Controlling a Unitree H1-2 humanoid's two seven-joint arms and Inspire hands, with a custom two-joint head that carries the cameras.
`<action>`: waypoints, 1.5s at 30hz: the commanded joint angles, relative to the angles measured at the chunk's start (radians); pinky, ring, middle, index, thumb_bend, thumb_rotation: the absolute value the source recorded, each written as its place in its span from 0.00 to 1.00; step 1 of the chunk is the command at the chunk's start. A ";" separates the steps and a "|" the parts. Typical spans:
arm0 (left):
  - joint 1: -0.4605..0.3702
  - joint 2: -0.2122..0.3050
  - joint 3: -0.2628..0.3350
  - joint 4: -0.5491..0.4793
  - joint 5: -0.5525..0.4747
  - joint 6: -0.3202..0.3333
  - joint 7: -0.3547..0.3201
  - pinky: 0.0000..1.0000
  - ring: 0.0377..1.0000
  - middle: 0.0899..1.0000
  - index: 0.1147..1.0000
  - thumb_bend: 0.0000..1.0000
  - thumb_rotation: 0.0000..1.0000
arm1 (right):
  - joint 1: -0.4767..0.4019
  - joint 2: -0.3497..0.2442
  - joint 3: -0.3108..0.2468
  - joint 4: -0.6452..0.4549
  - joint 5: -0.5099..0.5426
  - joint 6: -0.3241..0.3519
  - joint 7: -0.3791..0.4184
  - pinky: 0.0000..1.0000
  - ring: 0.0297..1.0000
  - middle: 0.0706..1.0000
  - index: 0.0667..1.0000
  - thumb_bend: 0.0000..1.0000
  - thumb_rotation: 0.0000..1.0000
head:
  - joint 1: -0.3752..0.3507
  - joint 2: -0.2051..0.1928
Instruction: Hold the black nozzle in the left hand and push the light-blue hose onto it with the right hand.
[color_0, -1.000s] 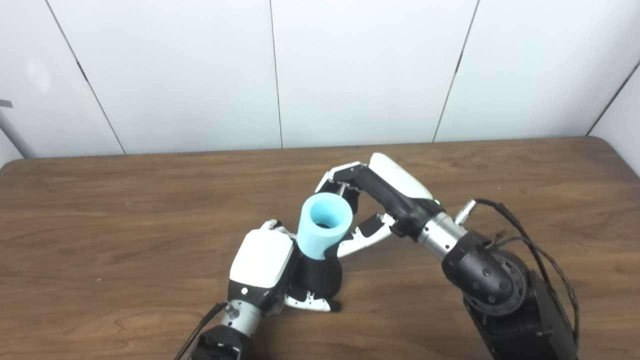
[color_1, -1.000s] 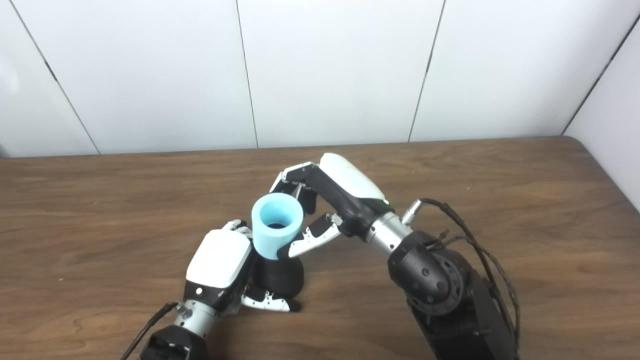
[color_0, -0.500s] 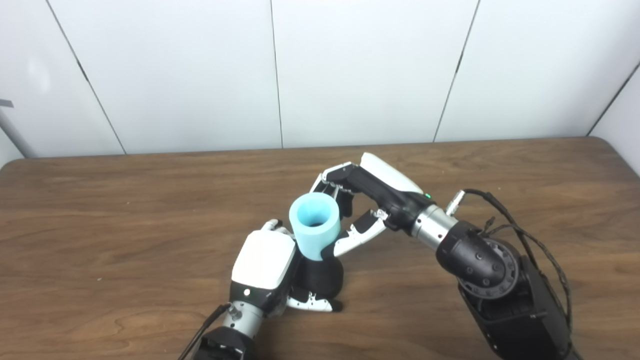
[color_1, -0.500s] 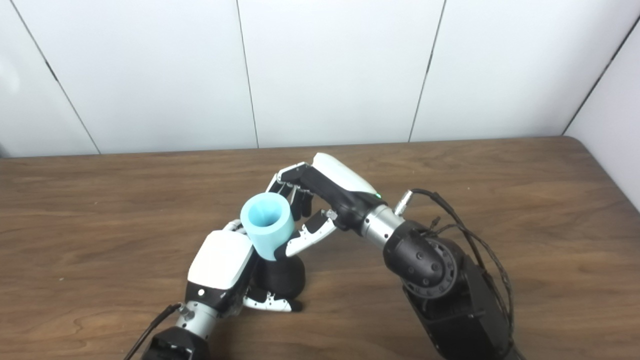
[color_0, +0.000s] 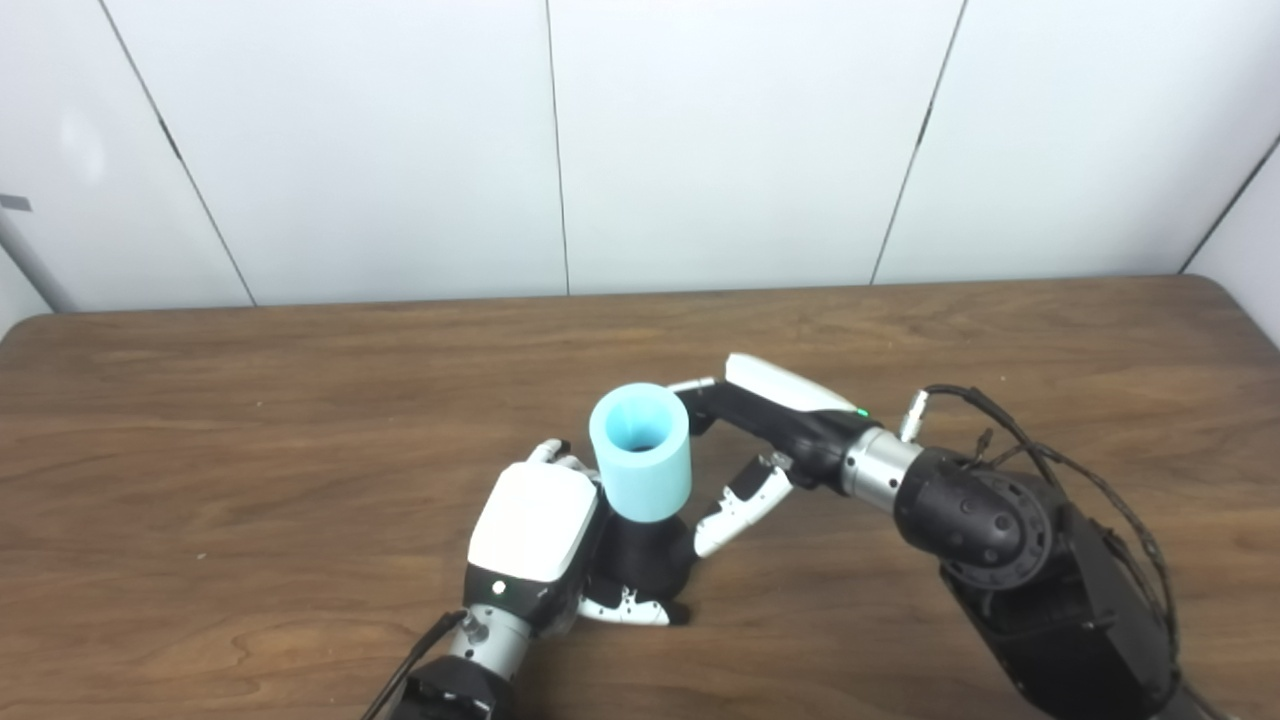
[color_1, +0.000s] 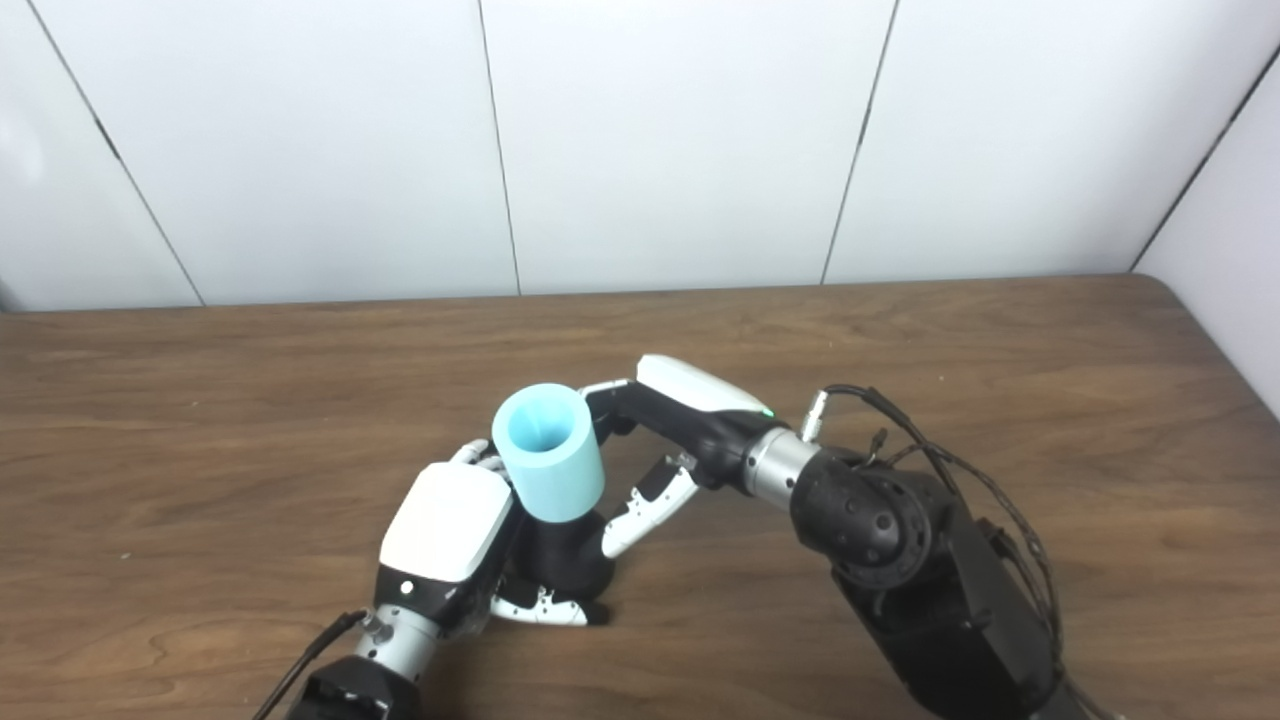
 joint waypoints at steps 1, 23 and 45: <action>0.041 -0.001 -0.051 0.025 0.003 -0.032 -0.079 0.84 0.64 0.48 0.39 0.52 0.00 | -0.049 0.003 -0.018 -0.037 -0.014 0.005 0.029 0.93 0.97 0.90 0.84 1.00 0.33 | -0.002 0.001; 0.041 0.009 -0.049 0.023 -0.005 -0.034 -0.081 0.84 0.63 0.48 0.39 0.52 0.00 | -0.015 0.012 -0.140 -0.129 -0.060 0.004 0.074 0.91 1.00 1.00 0.99 1.00 0.44 | -0.010 0.007; 0.029 0.017 -0.043 0.032 -0.021 -0.032 -0.102 0.84 0.64 0.48 0.39 0.52 0.00 | 0.002 -0.017 -0.086 -0.379 -0.110 -0.163 0.003 1.00 1.00 1.00 0.98 0.73 0.98 | -0.006 0.007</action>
